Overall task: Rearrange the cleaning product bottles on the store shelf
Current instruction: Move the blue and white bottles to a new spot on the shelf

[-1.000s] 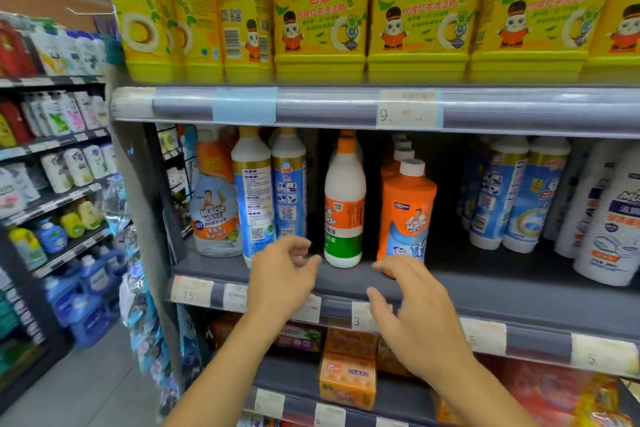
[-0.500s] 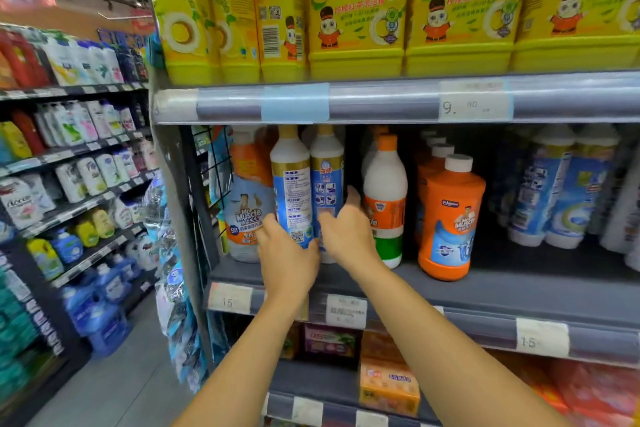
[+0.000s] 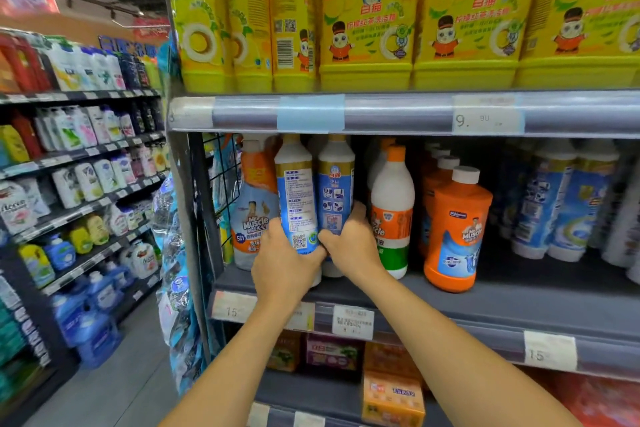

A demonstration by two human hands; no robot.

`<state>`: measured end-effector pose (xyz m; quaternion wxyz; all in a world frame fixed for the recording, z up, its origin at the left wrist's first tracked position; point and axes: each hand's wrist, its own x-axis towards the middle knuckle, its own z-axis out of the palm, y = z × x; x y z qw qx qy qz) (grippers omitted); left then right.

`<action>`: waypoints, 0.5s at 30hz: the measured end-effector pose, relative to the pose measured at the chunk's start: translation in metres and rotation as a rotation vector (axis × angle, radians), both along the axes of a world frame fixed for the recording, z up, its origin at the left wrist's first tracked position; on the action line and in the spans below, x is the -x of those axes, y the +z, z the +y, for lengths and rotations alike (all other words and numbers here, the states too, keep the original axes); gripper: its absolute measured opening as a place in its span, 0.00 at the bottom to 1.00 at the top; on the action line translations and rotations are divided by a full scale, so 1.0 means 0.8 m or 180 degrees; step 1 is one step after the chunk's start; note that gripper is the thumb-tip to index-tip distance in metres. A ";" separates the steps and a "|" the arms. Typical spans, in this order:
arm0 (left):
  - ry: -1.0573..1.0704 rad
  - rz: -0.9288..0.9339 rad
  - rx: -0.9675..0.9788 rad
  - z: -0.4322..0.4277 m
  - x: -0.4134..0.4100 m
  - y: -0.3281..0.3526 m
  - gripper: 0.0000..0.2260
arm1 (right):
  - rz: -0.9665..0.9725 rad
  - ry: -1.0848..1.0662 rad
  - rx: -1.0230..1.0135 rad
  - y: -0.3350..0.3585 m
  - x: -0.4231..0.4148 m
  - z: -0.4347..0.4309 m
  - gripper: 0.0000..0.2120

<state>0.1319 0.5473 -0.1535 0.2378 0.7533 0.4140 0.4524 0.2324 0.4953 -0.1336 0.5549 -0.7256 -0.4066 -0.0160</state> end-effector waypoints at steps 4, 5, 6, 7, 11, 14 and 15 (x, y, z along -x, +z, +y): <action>-0.0131 -0.0052 0.0124 0.001 0.020 0.010 0.26 | 0.0294 0.0181 -0.0026 0.009 0.002 -0.009 0.25; -0.0177 -0.0086 0.0151 0.000 0.025 0.013 0.26 | 0.0371 0.0238 -0.0054 0.011 0.003 -0.013 0.24; -0.0232 -0.0117 0.0185 -0.003 0.029 0.015 0.26 | 0.0441 0.0286 -0.0074 0.012 0.005 -0.017 0.23; -0.0296 -0.0153 0.0223 -0.006 0.034 0.017 0.26 | 0.0507 0.0328 -0.0089 0.013 0.007 -0.022 0.22; -0.0519 -0.0301 0.0316 -0.025 0.051 0.017 0.23 | 0.0724 0.0499 -0.0150 0.007 0.015 -0.046 0.18; -0.0652 -0.0423 0.0361 -0.044 0.061 0.012 0.23 | 0.0809 0.0620 -0.0241 -0.001 0.023 -0.067 0.17; -0.0685 -0.0478 0.0369 -0.051 0.063 0.010 0.24 | 0.0847 0.0668 -0.0263 -0.003 0.025 -0.076 0.18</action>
